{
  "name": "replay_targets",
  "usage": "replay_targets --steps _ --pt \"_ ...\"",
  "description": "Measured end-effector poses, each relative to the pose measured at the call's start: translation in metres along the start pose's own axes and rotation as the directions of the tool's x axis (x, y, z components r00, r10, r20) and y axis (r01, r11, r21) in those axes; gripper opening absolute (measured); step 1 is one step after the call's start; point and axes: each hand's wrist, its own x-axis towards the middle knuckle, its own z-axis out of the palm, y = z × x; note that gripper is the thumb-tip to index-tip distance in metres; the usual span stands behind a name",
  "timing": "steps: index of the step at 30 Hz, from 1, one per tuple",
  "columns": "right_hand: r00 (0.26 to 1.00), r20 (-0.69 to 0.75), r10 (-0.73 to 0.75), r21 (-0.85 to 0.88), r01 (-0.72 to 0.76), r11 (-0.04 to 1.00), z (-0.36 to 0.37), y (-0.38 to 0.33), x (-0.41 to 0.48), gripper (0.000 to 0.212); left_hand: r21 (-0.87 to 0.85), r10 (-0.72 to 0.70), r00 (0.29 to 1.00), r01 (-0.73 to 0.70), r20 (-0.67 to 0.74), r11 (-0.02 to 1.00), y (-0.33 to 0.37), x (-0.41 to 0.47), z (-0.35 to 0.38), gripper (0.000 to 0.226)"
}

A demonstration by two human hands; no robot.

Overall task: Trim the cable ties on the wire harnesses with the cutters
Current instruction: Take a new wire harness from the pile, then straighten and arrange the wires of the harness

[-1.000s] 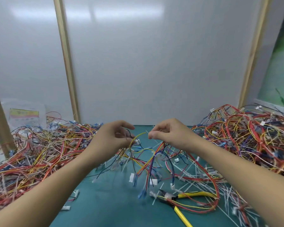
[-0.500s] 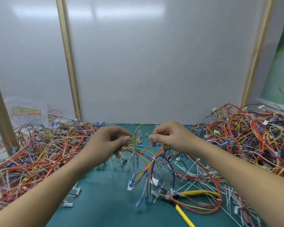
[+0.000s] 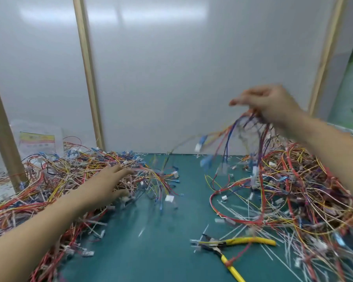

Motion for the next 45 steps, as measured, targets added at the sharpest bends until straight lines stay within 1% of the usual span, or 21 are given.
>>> replay_targets --steps 3,6,9,11,13,14,16,18,19,22,26,28,29,30,32,34,37,39,41,43,45 --pt "0.959 -0.279 0.039 0.011 -0.037 0.999 -0.04 -0.021 0.023 0.012 0.024 -0.021 0.999 0.023 -0.046 0.999 -0.019 0.006 0.003 0.059" --pt "0.864 -0.491 0.114 0.037 -0.11 0.993 -0.084 -0.036 0.034 0.029 0.167 -0.162 0.972 0.19 -0.169 0.967 -0.038 0.01 -0.004 0.057" --pt "0.797 -0.558 0.229 0.147 -0.176 0.973 -0.11 -0.036 0.033 0.017 0.172 -0.394 0.897 0.427 -0.199 0.887 -0.04 0.01 -0.016 0.037" --pt "0.797 -0.547 0.257 0.175 -0.191 0.966 -0.102 -0.033 0.027 0.012 0.266 -0.437 0.873 0.483 -0.216 0.834 -0.014 0.013 -0.032 0.035" --pt "0.826 -0.461 0.324 0.203 -0.257 0.945 -0.078 -0.029 0.021 0.017 0.316 -0.311 0.886 0.421 -0.344 0.85 0.025 0.019 -0.048 0.034" --pt "0.845 -0.378 0.379 0.227 -0.313 0.922 -0.062 -0.029 0.018 0.022 0.231 -0.211 0.89 0.323 -0.405 0.918 0.05 0.02 -0.054 0.031" --pt "0.877 -0.135 0.462 0.311 -0.405 0.86 -0.028 -0.033 0.013 0.029 -0.154 -0.073 0.884 0.001 -0.463 0.988 0.106 0.013 -0.062 0.022" --pt "0.883 0.073 0.463 0.426 -0.448 0.786 0.006 -0.045 0.01 0.026 -0.523 0.027 0.919 -0.247 -0.393 0.816 0.161 0.002 -0.062 0.028" --pt "0.883 0.131 0.45 0.495 -0.451 0.743 0.021 -0.051 0.009 0.023 -0.631 0.094 0.939 -0.294 -0.33 0.718 0.185 -0.004 -0.059 0.04" --pt "0.893 0.204 0.402 0.667 -0.427 0.611 0.059 -0.069 0.008 0.02 -0.84 0.187 0.969 -0.232 -0.159 0.491 0.228 -0.014 -0.038 0.068" --pt "0.903 0.247 0.351 0.743 -0.409 0.53 0.085 -0.069 0.007 0.025 -0.96 0.029 0.974 -0.228 -0.226 0.164 0.233 -0.011 -0.029 0.022" --pt "0.892 0.317 0.323 0.709 -0.449 0.544 0.089 -0.058 0.003 0.022 -0.975 -0.038 0.977 -0.206 -0.21 0.089 0.228 -0.008 -0.03 0.015" --pt "0.885 0.339 0.318 0.643 -0.465 0.609 0.09 -0.052 0.0 0.02 -0.977 -0.055 0.979 -0.193 -0.199 0.093 0.226 -0.007 -0.031 0.014" --pt "0.886 0.339 0.317 0.508 -0.456 0.731 0.09 -0.046 -0.002 0.02 -0.979 -0.065 0.98 -0.181 -0.188 0.096 0.223 -0.006 -0.031 0.013" --pt "0.942 0.234 0.241 0.017 -0.252 0.968 0.083 -0.03 -0.007 0.029 -0.986 -0.078 0.983 -0.16 -0.164 0.054 0.214 -0.005 -0.03 0.014" --pt "0.995 0.094 0.045 -0.317 -0.013 0.948 0.073 -0.015 -0.02 0.033 -0.987 -0.099 0.984 -0.154 -0.149 -0.047 0.201 -0.004 -0.028 0.015" --pt "0.999 0.044 0.017 -0.151 -0.011 0.988 0.061 0.014 -0.065 0.024 -0.966 -0.14 0.98 -0.17 -0.145 -0.197 0.185 -0.005 -0.022 0.016" --pt "0.956 0.28 0.085 -0.135 -0.049 0.99 0.065 0.035 -0.102 0.022 -0.941 -0.144 0.98 -0.177 -0.14 -0.287 0.179 -0.004 -0.013 0.018" --pt "0.844 0.523 0.123 -0.221 -0.005 0.975 0.074 0.05 -0.135 0.02 -0.923 -0.148 0.98 -0.179 -0.136 -0.339 0.176 -0.002 -0.003 0.016" --pt "0.787 0.605 0.123 -0.245 0.037 0.969 0.08 0.06 -0.153 0.016 -0.917 -0.163 0.978 -0.184 -0.133 -0.355 0.173 0.0 0.004 0.012" --pt "0.801 0.587 0.118 -0.2 0.002 0.98 0.078 0.062 -0.156 0.014 -0.904 -0.206 0.972 -0.189 -0.116 -0.384 0.169 0.003 0.008 0.011"
